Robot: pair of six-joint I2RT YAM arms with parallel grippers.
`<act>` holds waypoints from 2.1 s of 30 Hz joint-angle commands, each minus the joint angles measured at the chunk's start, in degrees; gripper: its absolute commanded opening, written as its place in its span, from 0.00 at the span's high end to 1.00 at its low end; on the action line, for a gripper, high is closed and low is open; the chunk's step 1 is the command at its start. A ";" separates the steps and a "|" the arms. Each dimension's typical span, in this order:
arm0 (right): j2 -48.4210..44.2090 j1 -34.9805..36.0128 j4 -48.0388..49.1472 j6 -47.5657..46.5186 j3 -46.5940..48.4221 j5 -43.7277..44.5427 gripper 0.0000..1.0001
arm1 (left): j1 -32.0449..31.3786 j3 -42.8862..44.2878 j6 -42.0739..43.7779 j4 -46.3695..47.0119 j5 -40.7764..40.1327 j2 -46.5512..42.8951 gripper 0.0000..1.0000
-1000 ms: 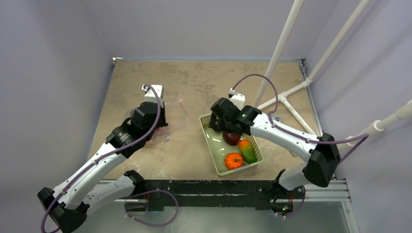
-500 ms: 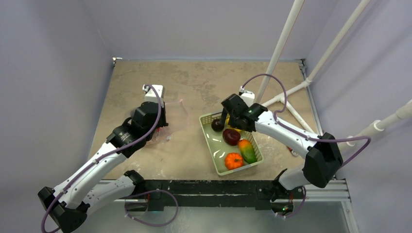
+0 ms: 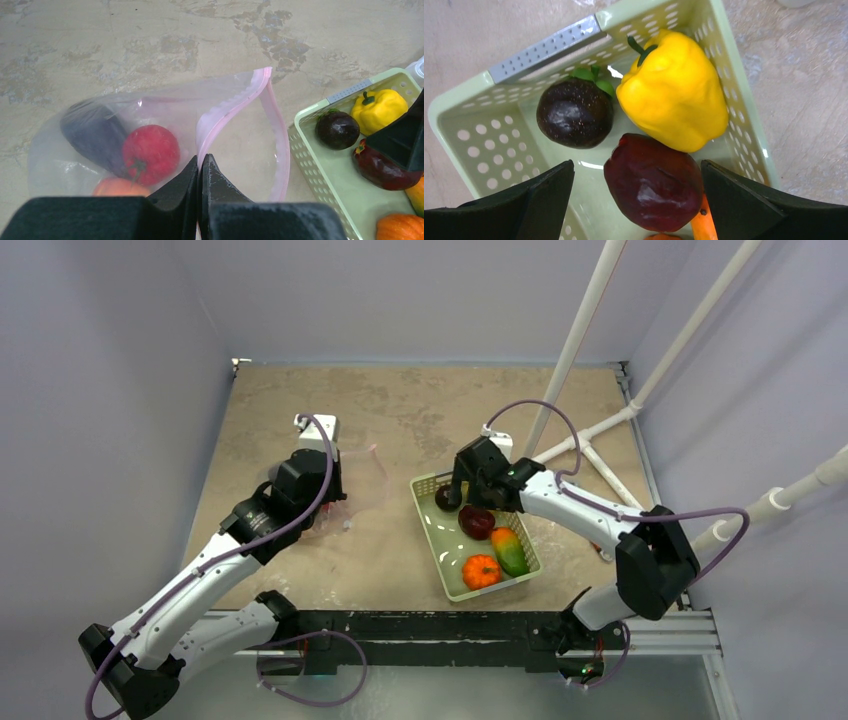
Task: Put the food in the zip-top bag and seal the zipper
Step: Pick up the fake vegetable from the bin.
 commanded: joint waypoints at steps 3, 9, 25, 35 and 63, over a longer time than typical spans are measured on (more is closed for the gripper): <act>0.42 -0.32 1.93 -4.04 -1.63 -3.63 0.01 | 0.13 -0.22 0.18 2.18 -0.91 0.08 1.00; 1.14 -0.35 3.27 -5.63 -2.14 -3.84 0.01 | 0.10 -0.10 0.26 2.18 -0.91 0.07 1.00; 4.30 3.45 -1.07 -5.25 0.73 -2.65 0.01 | 0.20 -0.10 0.25 2.18 -0.73 0.09 1.00; 7.12 6.11 -3.84 -2.60 3.43 0.03 0.15 | 0.25 -0.16 0.28 2.18 -0.64 0.04 1.00; 3.73 9.34 -0.96 -4.59 24.89 -7.37 0.73 | 0.55 -0.17 0.36 2.29 -0.05 0.00 1.00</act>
